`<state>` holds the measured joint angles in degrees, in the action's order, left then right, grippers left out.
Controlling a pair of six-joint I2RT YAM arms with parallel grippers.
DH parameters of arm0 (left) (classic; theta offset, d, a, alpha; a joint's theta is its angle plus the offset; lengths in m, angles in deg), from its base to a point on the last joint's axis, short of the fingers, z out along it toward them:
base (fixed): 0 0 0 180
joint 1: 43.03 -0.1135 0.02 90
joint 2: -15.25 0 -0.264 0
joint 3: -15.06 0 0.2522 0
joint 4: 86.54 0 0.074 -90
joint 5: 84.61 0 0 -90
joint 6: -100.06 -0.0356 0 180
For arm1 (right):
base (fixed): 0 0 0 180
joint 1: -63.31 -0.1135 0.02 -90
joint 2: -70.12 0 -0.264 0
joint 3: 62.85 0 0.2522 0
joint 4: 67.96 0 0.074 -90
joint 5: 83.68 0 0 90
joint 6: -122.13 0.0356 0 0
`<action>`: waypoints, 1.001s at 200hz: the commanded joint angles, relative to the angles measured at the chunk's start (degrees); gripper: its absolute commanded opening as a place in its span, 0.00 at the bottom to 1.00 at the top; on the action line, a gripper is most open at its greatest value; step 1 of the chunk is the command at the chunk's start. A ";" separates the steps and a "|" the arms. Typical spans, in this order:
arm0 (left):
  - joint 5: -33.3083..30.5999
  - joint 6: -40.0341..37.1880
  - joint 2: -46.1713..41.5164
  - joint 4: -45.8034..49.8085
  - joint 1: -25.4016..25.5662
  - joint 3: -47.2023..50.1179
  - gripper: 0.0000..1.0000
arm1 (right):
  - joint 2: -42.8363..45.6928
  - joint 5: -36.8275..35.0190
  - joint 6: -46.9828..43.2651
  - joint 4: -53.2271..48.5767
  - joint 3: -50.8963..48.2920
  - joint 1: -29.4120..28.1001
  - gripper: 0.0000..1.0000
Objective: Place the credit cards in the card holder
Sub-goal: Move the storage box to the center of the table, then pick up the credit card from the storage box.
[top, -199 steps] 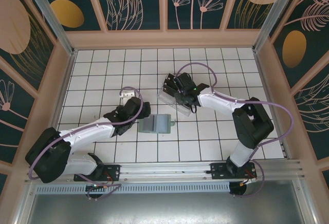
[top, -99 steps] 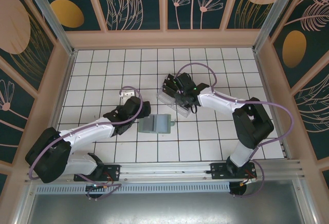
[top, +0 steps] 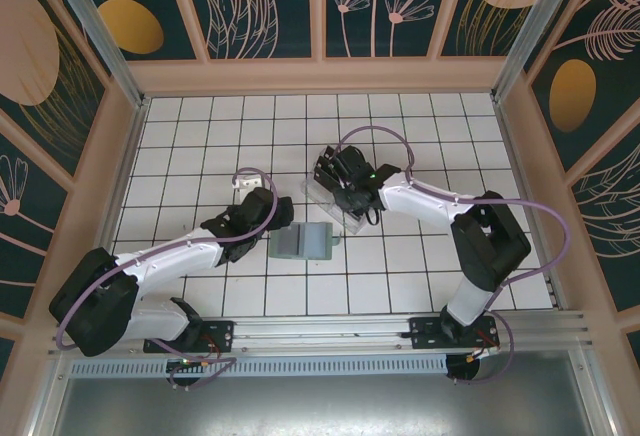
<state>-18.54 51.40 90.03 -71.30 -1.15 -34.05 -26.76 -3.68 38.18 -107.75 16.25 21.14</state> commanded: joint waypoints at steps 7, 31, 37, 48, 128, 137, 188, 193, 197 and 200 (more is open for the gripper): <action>0.65 -0.71 0.21 -1.48 -0.40 0.20 0.99 | 1.66 0.59 -0.02 -3.83 1.72 -0.98 0.30; 0.66 -0.73 0.41 -1.56 -0.34 0.20 0.99 | 1.79 0.17 -0.07 -4.60 1.72 -1.28 0.28; 0.76 -0.72 0.50 -1.65 -0.32 0.20 0.98 | 1.99 -0.04 -0.03 -4.71 1.74 -1.33 0.27; 0.80 -0.82 0.58 -1.74 -0.34 0.22 0.99 | 2.38 -0.14 0.11 -4.78 1.68 -1.42 0.24; 1.36 -1.04 1.42 -2.44 -0.32 0.01 0.99 | 1.48 -0.74 -0.77 -5.60 2.15 -1.29 0.18; 1.49 -1.02 1.38 -2.44 -0.29 0.24 0.99 | 1.47 -0.72 -0.94 -5.57 2.20 -1.31 0.17; 1.69 -1.00 1.28 -2.69 -0.32 0.48 0.98 | 1.75 -0.91 -3.28 -5.62 2.90 -0.73 0.11; 1.72 -1.00 1.33 -2.71 -0.32 0.46 0.99 | 1.85 -0.75 -3.52 -5.62 2.95 -0.58 0.11; 1.83 -0.99 1.33 -2.71 -0.32 0.53 0.98 | 1.79 -0.60 -3.72 -5.67 3.02 -0.54 0.10; 1.84 -1.00 1.31 -2.73 -0.34 0.50 0.99 | 1.80 -0.59 -3.87 -5.64 3.10 -0.47 0.10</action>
<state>-17.29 51.18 91.06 -72.79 -1.15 -34.05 -26.26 -3.99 36.47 -112.20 17.56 20.13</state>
